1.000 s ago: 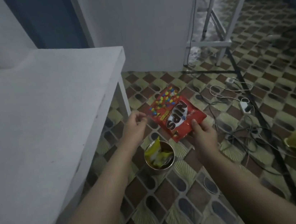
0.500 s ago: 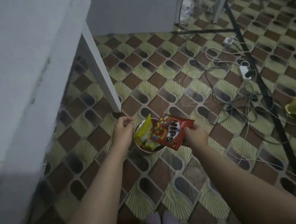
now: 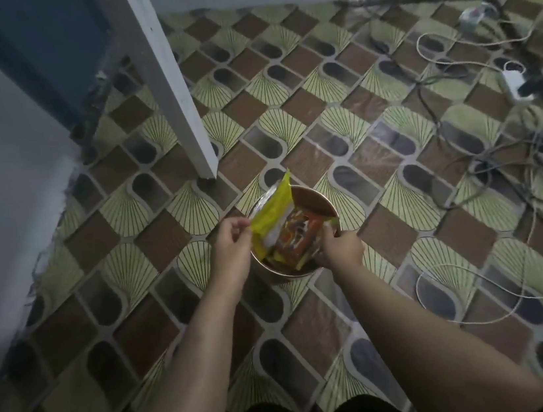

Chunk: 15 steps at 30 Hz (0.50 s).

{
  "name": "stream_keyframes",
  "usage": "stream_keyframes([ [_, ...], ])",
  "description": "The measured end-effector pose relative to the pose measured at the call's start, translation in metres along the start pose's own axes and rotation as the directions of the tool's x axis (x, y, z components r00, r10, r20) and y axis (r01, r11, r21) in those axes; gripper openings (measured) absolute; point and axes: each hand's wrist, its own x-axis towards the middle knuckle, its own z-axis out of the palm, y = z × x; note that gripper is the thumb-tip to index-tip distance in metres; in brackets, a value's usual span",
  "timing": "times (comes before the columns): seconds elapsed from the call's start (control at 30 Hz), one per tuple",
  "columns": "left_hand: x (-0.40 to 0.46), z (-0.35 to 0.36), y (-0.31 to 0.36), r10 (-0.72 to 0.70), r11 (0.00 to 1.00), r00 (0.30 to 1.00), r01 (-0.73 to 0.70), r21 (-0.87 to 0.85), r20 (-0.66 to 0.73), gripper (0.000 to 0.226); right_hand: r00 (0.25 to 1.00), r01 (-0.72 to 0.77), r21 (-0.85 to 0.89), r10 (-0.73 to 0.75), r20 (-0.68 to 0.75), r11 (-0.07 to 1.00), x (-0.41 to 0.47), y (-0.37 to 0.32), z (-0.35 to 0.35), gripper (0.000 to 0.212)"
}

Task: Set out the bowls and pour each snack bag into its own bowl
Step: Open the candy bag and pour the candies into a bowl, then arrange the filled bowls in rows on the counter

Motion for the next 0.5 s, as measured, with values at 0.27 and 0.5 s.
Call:
stream_keyframes([
  [0.27, -0.076, -0.031, 0.105, 0.104, 0.991, 0.992, -0.110, -0.082, -0.072, 0.011, 0.866, 0.492, 0.145, -0.500, 0.026, 0.859, -0.138, -0.115, -0.083, 0.023],
  [0.5, -0.182, -0.131, 0.302, 0.306, 0.943, 0.940, -0.321, -0.087, -0.149, 0.013, 0.507, 0.833, 0.243, -0.862, 0.027, 0.498, -0.299, -0.284, -0.207, 0.022],
])
